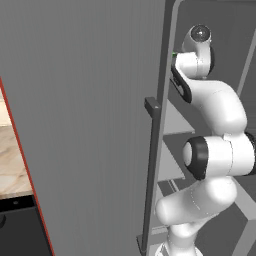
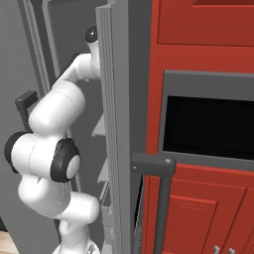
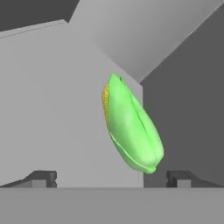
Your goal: Take the mango, sweet potato, and corn from the freezer and place them in the bowl on the counter.
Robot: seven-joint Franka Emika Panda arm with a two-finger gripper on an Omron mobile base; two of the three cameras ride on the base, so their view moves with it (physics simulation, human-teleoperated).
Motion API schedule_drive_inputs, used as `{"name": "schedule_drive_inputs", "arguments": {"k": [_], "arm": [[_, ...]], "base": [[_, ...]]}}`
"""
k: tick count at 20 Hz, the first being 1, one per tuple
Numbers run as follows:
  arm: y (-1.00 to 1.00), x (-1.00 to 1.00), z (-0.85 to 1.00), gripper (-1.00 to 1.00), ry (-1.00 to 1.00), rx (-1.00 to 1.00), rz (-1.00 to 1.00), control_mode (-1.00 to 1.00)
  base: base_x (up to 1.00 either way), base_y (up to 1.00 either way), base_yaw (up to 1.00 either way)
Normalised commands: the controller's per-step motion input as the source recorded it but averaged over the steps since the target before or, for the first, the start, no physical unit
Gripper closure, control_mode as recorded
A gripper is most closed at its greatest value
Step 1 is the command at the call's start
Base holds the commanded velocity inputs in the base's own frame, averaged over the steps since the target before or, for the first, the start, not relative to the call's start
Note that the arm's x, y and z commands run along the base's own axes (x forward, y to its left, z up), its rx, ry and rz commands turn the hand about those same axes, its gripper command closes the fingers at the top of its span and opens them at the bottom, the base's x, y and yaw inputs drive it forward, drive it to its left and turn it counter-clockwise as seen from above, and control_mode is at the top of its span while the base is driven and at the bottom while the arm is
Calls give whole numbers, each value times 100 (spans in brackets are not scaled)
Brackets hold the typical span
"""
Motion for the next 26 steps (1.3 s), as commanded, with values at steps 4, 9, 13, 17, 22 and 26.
{"name": "schedule_drive_inputs", "arguments": {"k": [4,9,13,17,22,26], "arm": [[1,35,0,-100,10,-8,-5,-100],[0,33,-2,-100,6,-7,-1,-100],[-2,24,-9,-100,5,-4,0,-100],[-19,24,-9,-100,4,0,0,-100],[-14,28,-17,-100,1,0,0,-100],[-9,26,-17,-100,4,0,0,-100]], "base": [[0,0,0],[0,0,0],[0,0,0],[0,0,0],[0,0,0],[0,0,0]]}}
